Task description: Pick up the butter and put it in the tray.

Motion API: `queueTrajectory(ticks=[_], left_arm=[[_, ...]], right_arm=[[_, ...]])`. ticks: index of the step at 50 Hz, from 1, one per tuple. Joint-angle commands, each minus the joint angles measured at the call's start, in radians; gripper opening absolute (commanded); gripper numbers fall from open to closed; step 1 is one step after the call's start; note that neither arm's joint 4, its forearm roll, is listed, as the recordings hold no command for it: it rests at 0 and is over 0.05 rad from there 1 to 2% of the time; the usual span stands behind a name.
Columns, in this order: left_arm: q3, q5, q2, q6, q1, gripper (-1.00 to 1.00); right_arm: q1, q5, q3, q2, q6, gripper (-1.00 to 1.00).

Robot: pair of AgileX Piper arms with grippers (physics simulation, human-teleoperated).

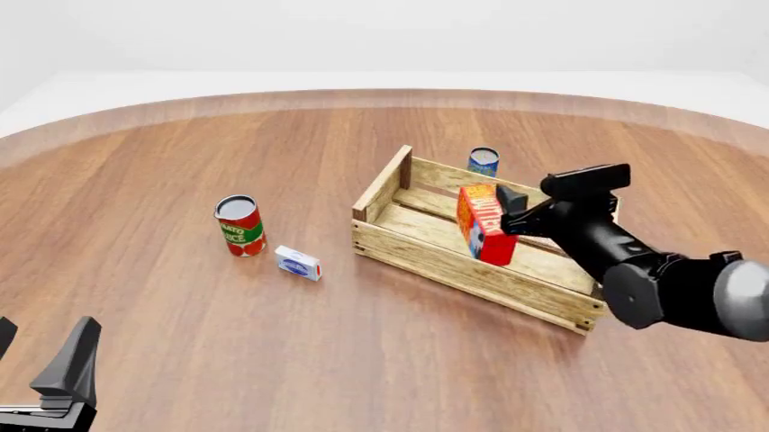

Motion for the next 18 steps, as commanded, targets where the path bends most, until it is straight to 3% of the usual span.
queueTrajectory(ticks=[1, 18], left_arm=[[0.000, 0.000, 0.000, 0.000, 0.000, 1.00], [0.000, 0.000, 0.000, 0.000, 0.000, 1.00]], right_arm=[[-0.009, 0.003, 0.032, -0.068, 0.018, 1.00], [0.001, 0.032, 0.055, -0.188, 0.035, 1.00]])
